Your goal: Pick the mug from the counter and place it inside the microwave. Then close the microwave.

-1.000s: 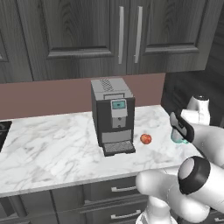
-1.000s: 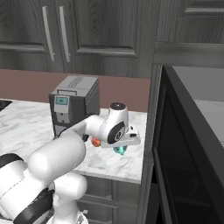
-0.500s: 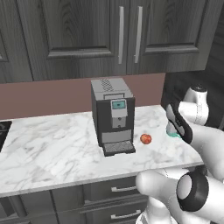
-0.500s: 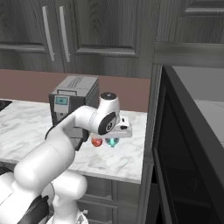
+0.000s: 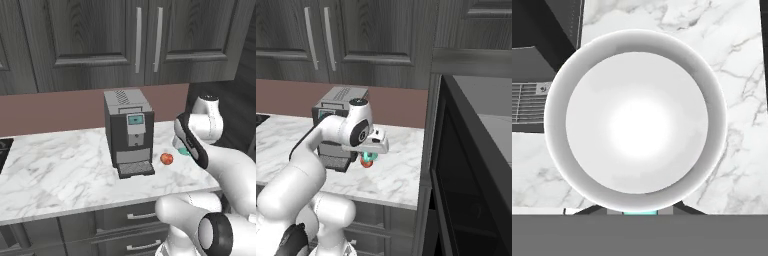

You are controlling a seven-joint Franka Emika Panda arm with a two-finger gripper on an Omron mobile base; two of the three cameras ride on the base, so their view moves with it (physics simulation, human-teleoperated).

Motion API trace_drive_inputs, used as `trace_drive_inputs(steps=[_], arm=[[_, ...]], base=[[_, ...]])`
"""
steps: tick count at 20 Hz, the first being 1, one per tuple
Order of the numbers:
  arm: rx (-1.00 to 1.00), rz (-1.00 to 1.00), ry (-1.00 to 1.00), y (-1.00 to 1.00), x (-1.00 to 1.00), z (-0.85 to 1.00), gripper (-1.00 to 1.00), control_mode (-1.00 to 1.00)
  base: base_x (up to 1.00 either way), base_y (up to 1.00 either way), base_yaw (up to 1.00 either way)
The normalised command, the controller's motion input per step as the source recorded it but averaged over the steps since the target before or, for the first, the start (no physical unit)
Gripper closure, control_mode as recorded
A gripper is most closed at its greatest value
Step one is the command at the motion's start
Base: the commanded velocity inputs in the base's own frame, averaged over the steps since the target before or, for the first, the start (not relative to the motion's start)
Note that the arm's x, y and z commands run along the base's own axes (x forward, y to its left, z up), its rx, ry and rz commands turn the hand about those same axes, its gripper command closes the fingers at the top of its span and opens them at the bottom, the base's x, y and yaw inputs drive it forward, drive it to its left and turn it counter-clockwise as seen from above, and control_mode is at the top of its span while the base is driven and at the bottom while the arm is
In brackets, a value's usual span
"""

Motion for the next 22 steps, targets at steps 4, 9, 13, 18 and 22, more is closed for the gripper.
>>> trace_drive_inputs(steps=[4,9,13,18,22], arm=[[0.0,-0.13,0.0,0.73,-0.27,0.0,1.0,-1.0],[0.0,-0.14,0.0,0.55,-0.35,0.0,1.0,-1.0],[0.0,-0.14,0.0,0.14,-0.37,0.07,1.0,-1.0],[0.0,-0.1,0.0,0.0,-0.18,0.17,1.0,-1.0],[0.01,-0.01,0.0,0.0,-0.02,0.28,1.0,-1.0]], base=[[0.0,0.0,0.0],[0.0,0.0,0.0],[0.0,0.0,0.0],[0.0,0.0,0.0],[0.0,0.0,0.0]])
